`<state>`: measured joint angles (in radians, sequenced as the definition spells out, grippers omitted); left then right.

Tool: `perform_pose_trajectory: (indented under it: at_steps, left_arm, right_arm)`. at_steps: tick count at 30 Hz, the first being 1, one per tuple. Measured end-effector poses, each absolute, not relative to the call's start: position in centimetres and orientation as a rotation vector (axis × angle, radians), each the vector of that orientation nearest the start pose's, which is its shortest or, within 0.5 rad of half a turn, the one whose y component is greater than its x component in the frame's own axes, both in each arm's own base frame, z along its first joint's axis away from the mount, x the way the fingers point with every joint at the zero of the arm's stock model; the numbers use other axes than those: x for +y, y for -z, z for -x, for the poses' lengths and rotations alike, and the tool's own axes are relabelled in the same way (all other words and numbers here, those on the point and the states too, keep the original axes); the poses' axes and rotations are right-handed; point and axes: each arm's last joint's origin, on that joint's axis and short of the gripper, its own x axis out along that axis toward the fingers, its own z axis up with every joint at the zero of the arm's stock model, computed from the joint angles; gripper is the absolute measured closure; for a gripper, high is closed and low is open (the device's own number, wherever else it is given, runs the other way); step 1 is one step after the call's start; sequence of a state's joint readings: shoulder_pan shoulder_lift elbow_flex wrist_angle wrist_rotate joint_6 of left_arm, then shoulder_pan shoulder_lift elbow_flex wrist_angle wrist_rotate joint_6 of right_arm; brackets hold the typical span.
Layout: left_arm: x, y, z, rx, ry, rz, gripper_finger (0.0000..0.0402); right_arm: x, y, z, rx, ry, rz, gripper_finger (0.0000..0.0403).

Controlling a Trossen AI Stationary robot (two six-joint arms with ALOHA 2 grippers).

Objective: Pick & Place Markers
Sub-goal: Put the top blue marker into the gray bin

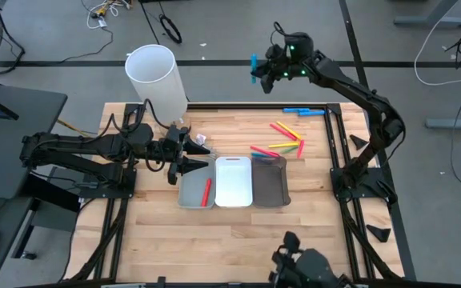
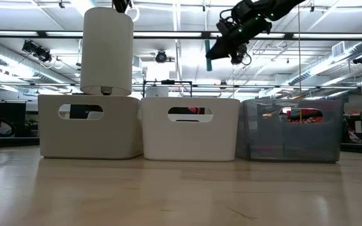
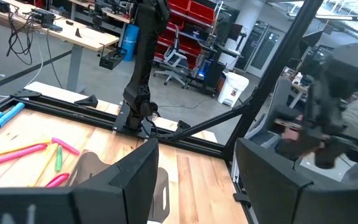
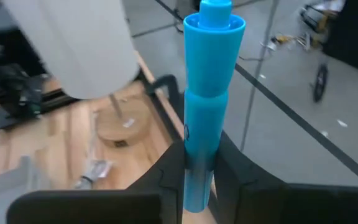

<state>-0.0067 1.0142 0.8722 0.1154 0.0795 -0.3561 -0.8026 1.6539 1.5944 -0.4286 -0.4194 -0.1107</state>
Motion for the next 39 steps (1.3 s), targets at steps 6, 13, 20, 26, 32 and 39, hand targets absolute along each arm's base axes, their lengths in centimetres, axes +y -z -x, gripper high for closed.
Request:
perform_pose_trajectory:
  at_steps: [6, 13, 20, 26, 32, 39]
  left_arm:
    - [-0.4, -35.0, -22.8, 0.041, 0.081, 0.357, 0.0181]
    - [-0.4, -35.0, -22.8, 0.041, 0.081, 0.357, 0.0181]
    - [-0.4, -35.0, -22.8, 0.041, 0.081, 0.357, 0.0181]
    - [-0.4, -35.0, -22.8, 0.041, 0.081, 0.357, 0.0181]
    - [-0.4, -35.0, -22.8, 0.041, 0.081, 0.357, 0.0181]
    - [-0.4, -35.0, -22.8, 0.041, 0.081, 0.357, 0.0181]
  right_arm:
    - [-23.6, -37.0, -29.0, 0.398, 0.247, -0.144, 0.0351]
    - [-20.0, -36.9, -31.6, 0.414, 0.132, -0.149, 0.0351]
    - [-15.4, -36.9, -34.0, 0.432, 0.005, -0.138, 0.0351]
    - [-11.8, -37.2, -35.6, 0.41, -0.081, -0.163, 0.0351]
    - [-8.6, -37.4, -36.5, 0.41, -0.107, -0.163, 0.0351]
    - [-5.6, -39.3, -35.5, 0.373, -0.108, -0.135, 0.0351]
